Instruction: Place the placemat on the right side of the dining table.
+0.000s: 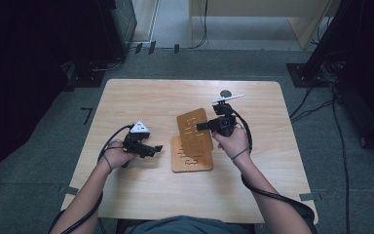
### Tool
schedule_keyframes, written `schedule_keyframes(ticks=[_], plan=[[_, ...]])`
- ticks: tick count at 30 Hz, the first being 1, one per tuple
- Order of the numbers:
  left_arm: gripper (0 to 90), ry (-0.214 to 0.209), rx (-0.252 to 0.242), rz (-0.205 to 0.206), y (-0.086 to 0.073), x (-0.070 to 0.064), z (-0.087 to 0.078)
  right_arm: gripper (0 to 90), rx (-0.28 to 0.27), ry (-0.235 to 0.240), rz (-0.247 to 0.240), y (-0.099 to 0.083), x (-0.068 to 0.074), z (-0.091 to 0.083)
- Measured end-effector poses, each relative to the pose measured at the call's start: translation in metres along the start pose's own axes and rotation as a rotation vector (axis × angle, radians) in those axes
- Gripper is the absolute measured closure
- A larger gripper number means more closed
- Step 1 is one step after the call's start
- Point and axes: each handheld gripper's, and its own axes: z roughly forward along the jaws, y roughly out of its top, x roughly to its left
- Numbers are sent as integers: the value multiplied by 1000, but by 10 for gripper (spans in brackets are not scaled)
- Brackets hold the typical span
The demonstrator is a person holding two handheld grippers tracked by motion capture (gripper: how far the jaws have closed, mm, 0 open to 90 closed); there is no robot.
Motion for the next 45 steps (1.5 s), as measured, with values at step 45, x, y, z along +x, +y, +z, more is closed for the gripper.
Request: schedule_keyframes(ticks=[45], plan=[[137,13,-26,55,-3,-2,4,877,-129,-247,-64,3,-23,-39]])
